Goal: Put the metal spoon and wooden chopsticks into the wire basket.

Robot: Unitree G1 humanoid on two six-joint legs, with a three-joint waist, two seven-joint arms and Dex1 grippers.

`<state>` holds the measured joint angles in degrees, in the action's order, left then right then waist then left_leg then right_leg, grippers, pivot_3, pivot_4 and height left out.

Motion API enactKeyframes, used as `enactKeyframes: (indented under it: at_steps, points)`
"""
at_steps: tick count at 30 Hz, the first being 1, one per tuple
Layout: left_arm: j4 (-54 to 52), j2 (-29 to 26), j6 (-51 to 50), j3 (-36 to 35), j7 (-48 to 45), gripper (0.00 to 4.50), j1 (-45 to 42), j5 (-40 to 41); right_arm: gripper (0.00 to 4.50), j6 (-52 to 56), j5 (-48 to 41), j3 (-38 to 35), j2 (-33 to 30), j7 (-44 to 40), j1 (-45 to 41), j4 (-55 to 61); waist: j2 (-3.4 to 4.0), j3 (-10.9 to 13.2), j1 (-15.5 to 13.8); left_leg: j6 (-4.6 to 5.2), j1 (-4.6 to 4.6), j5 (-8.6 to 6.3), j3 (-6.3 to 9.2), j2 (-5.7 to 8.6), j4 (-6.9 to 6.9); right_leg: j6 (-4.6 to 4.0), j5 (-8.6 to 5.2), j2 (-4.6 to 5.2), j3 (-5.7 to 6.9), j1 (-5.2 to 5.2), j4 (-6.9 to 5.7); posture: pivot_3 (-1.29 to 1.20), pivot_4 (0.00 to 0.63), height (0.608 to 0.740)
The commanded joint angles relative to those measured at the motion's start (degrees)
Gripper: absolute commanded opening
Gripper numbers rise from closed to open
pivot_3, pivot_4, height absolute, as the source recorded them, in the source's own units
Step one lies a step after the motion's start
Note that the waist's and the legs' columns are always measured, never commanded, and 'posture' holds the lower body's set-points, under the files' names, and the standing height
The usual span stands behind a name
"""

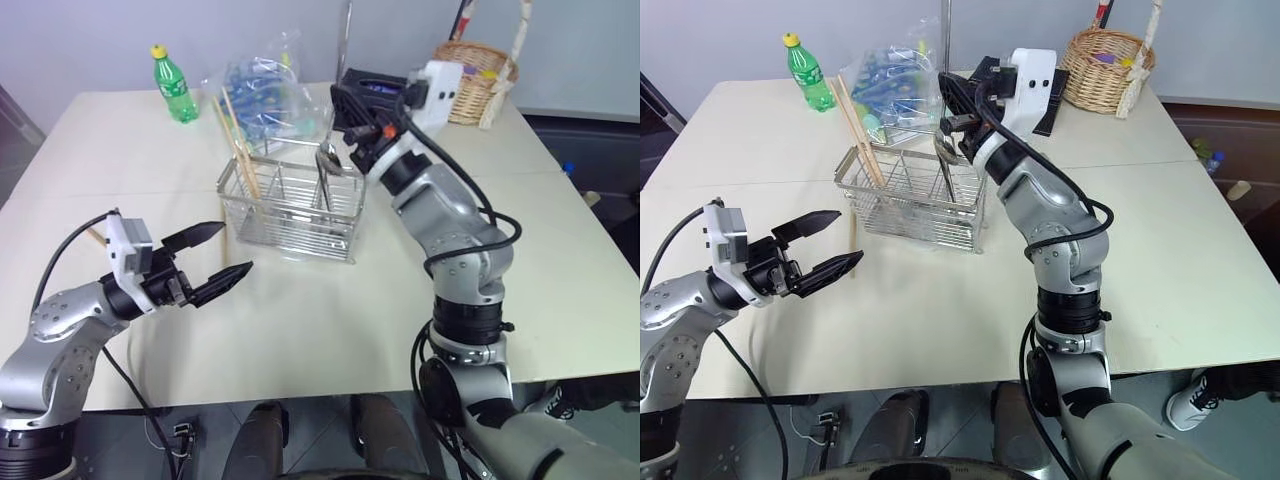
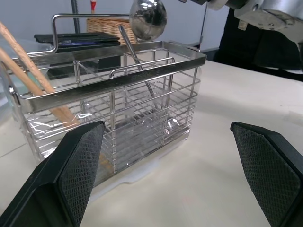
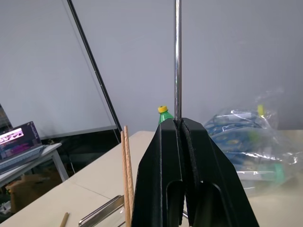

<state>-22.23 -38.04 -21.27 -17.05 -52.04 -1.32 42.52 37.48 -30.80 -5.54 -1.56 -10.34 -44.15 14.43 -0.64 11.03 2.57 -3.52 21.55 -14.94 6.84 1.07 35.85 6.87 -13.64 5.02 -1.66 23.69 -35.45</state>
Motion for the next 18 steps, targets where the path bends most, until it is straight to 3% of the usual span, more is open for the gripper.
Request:
enactKeyframes:
  at_steps: [1,18]
  points:
    - [-1.2,-0.1,0.1,-0.8,0.2,4.5,-0.6,0.7,0.01,1.7,-1.9,-0.7,-1.1,0.9,0.3,5.2,0.0,0.0,0.0,0.0,0.0,0.0,0.0,0.0,0.0,0.0,0.0,0.0,0.0,0.0,0.0,0.0,0.15,0.74]
    - [1.0,-0.2,0.2,0.5,-0.9,4.5,-2.8,0.1,0.01,5.9,-4.8,0.0,-1.0,4.7,5.3,9.7,0.0,0.0,0.0,0.0,0.0,0.0,0.0,0.0,-0.02,-0.08,-0.05,0.0,0.0,0.0,0.02,0.0,0.15,0.74]
